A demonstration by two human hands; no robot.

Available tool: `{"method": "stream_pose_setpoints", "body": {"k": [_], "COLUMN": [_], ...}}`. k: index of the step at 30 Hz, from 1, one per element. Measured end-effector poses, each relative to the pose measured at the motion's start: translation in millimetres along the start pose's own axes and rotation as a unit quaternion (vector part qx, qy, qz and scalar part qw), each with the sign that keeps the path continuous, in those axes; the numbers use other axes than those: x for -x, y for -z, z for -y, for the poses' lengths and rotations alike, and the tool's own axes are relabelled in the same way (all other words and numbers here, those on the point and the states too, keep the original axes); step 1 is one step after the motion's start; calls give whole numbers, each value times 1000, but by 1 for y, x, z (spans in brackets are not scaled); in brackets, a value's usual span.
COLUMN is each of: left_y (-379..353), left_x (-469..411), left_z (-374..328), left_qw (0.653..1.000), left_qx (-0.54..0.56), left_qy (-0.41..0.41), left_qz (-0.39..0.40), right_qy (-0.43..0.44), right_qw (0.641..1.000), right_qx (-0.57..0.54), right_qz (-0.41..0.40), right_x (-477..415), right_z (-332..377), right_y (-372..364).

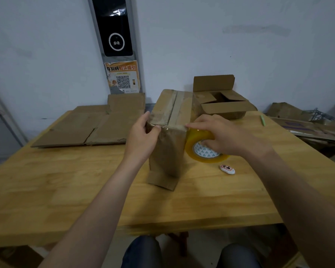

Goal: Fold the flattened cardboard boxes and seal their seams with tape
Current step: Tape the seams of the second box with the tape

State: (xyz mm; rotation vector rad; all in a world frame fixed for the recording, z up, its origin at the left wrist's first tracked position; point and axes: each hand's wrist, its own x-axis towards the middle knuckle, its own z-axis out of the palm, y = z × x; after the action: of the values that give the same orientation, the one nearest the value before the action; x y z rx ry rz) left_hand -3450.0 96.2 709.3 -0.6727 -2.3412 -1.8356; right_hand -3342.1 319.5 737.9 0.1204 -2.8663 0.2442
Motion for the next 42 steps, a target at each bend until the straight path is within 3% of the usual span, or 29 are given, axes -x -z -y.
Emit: {"method": "stream_pose_setpoints", "body": {"k": [4, 8, 15, 19, 22, 28, 36, 42], "left_y": [20, 32, 41, 34, 24, 18, 8, 3], "left_x": [30, 54, 47, 48, 51, 44, 36, 37], "left_z": [-12, -14, -3, 3, 8, 7, 10, 15], "left_qw": [994, 961, 912, 851, 813, 822, 874, 886], "left_qx": [-99, -266, -397, -484, -512, -505, -421, -393], "left_qy": [-31, -74, -105, -198, -268, -257, -239, -231], "left_qz": [-18, -4, 25, 47, 71, 54, -34, -78], "right_qy": [31, 39, 57, 70, 55, 35, -11, 23], "right_qw": [999, 998, 998, 995, 997, 998, 983, 983], "right_qx": [-31, -45, -14, 64, 52, -9, -153, -111], "right_qz": [5, 6, -21, -31, -26, -43, -98, -145], "right_x": [12, 16, 10, 6, 6, 6, 15, 18], "right_z": [23, 38, 54, 57, 52, 45, 34, 38], "right_y": [-1, -4, 0, 3, -5, -16, -26, -26]}}
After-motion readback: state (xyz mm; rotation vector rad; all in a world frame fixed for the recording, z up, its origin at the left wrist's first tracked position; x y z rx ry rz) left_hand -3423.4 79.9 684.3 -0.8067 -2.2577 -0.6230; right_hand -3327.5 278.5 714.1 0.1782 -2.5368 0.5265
